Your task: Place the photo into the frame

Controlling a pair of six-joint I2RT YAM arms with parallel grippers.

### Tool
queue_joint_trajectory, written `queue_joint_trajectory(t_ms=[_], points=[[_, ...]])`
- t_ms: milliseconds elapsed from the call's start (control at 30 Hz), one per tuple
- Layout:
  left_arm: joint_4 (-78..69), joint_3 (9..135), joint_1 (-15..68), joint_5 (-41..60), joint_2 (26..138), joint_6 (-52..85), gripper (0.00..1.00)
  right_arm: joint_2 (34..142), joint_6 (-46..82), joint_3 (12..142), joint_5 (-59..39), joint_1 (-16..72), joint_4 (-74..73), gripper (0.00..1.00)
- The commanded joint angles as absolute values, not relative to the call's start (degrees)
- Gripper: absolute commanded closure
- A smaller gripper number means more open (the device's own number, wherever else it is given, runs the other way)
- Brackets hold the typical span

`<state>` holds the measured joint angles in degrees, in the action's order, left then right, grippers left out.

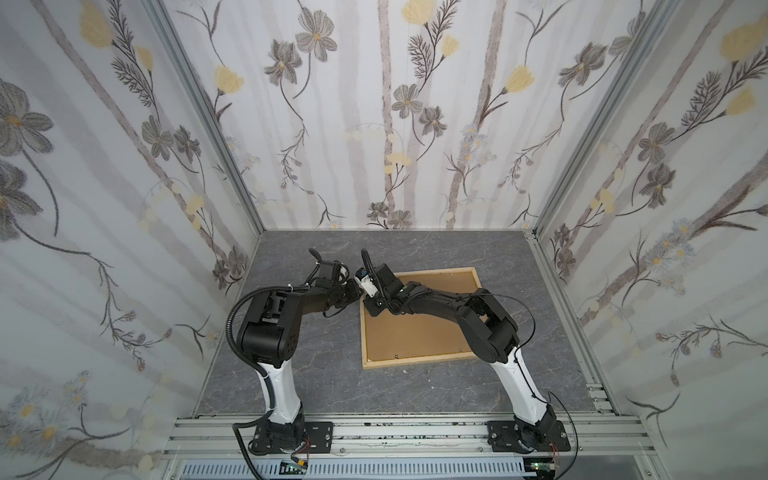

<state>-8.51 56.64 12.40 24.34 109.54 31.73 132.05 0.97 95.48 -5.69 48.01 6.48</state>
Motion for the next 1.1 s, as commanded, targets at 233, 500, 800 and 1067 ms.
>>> queue_joint_trajectory(t_ms=[233, 500, 800, 1067], points=[[-0.5, 56.1, 12.5, 22.4, 110.4, 32.4, 0.97, 131.4, -7.3, 91.0, -30.2, 47.4, 13.2, 0.99], [0.3, 56.8, 12.1, 22.4, 110.1, 32.1, 0.97, 130.0, -9.1, 88.9, -29.8, 44.5, 14.7, 0.98], [1.1, 57.1, 11.9, 22.2, 109.8, 31.7, 0.97, 125.0, -3.3, 86.7, -30.6, 41.0, 5.6, 0.8], [1.9, 57.8, 11.8, 22.6, 110.3, 31.0, 0.97, 127.1, -3.8, 89.2, -22.0, 41.3, 3.9, 0.71]])
